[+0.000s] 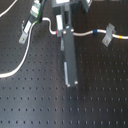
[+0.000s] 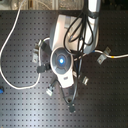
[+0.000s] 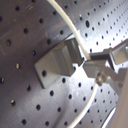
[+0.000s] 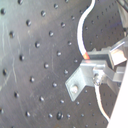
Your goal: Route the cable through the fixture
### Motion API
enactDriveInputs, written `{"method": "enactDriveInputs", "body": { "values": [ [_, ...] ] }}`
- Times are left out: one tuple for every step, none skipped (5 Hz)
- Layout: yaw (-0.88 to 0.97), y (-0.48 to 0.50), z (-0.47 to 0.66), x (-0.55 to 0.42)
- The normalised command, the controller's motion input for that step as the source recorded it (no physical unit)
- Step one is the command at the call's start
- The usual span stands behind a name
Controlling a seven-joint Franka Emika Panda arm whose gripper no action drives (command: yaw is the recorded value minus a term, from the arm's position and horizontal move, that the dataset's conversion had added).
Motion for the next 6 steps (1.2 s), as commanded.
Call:
{"method": "enactDriveInputs", "body": {
  "values": [
    [0.00, -0.015, -0.38, -0.041],
    [0.00, -0.057, -0.23, 0.019],
    [0.00, -0.162, -0.13, 0.024],
    [0.10, -0.064, -0.05, 0.019],
    [0.20, -0.059, -0.06, -0.066],
    [0.25, -0.152, -0.09, 0.032]
  ]
}}
